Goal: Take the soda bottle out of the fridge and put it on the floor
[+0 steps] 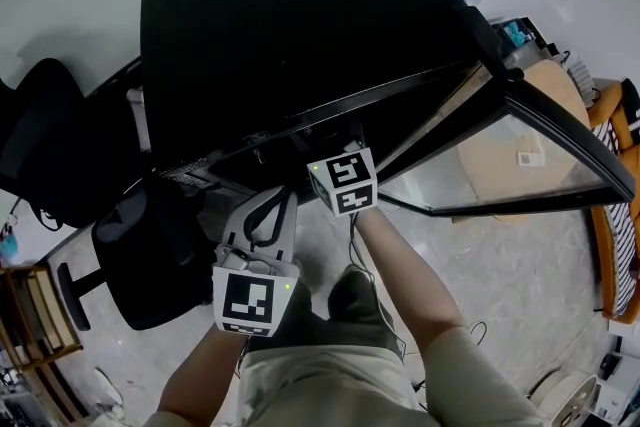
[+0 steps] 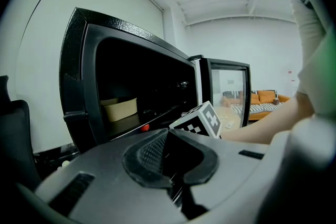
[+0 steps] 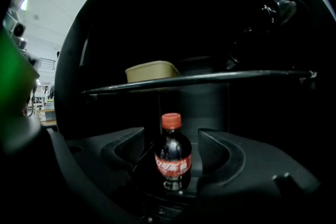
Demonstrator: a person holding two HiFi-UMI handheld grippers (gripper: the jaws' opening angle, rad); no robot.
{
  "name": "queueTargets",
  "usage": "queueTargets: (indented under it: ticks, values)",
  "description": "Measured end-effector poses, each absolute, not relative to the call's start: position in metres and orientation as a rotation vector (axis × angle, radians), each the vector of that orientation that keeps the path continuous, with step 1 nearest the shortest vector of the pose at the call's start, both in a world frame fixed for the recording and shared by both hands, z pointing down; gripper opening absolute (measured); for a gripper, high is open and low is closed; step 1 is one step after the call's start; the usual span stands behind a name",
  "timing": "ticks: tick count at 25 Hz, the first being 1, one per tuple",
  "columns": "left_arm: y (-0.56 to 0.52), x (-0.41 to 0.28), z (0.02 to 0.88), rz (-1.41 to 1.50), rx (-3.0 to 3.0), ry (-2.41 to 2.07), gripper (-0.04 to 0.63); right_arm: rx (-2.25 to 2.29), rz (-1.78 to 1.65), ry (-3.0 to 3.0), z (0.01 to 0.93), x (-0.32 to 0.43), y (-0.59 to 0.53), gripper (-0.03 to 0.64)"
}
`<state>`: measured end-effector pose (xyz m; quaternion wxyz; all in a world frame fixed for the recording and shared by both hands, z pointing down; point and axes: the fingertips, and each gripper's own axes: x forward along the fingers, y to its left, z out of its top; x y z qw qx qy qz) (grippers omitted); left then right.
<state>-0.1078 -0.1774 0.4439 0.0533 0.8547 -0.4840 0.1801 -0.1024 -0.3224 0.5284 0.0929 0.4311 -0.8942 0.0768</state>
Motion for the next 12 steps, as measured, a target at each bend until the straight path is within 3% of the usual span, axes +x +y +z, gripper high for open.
queueTargets:
  ticks: [12]
  values:
    - [-0.185, -0.117, 0.451, 0.565, 2.593, -1.488, 0.005, 1.263, 0.141, -2.705, 0.524, -0.121, -0.348, 0.272]
